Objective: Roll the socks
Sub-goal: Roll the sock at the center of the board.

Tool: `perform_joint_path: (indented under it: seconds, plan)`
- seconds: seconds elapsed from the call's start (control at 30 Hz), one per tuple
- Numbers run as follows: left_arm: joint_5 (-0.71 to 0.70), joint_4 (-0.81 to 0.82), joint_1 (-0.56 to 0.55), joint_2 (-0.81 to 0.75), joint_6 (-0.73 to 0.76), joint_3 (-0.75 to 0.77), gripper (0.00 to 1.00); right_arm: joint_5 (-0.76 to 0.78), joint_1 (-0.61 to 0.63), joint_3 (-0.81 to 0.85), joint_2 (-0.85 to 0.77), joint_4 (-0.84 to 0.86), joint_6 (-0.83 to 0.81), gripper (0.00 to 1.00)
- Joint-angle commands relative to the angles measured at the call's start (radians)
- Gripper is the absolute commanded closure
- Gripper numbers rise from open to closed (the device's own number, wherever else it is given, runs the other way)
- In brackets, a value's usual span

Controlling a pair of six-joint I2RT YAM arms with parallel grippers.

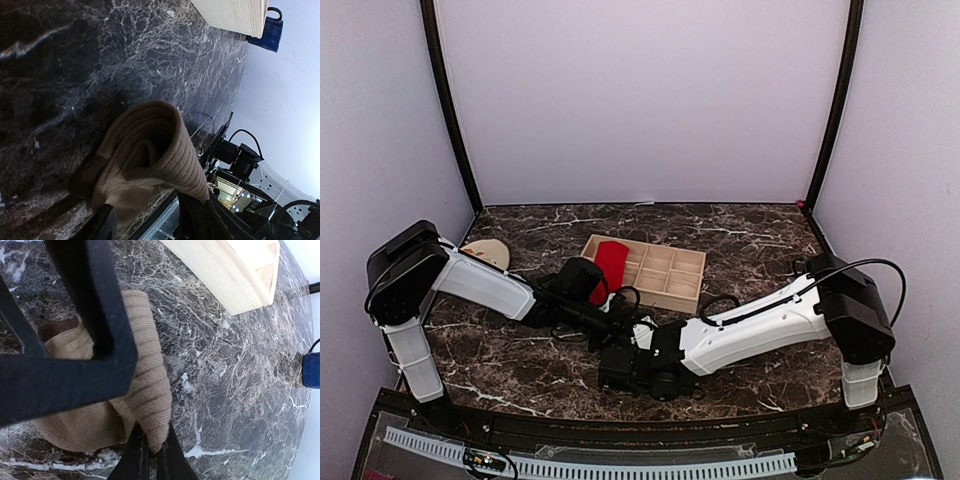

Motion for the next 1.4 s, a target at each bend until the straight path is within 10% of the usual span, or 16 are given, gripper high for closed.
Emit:
perform_joint_path:
  seconds: [0.0, 1.37]
  plan:
    - [-0.036, 0.019, -0.013, 0.015, -0.026, 0.073, 0.38, 0.0, 0.053, 0.014, -0.006, 0.174, -0.094, 1.0]
    - [0.024, 0.117, 0.004, -0.01, -0.084, -0.018, 0.44, -0.014, 0.035, -0.032, -0.052, 0.16, 0.006, 1.0]
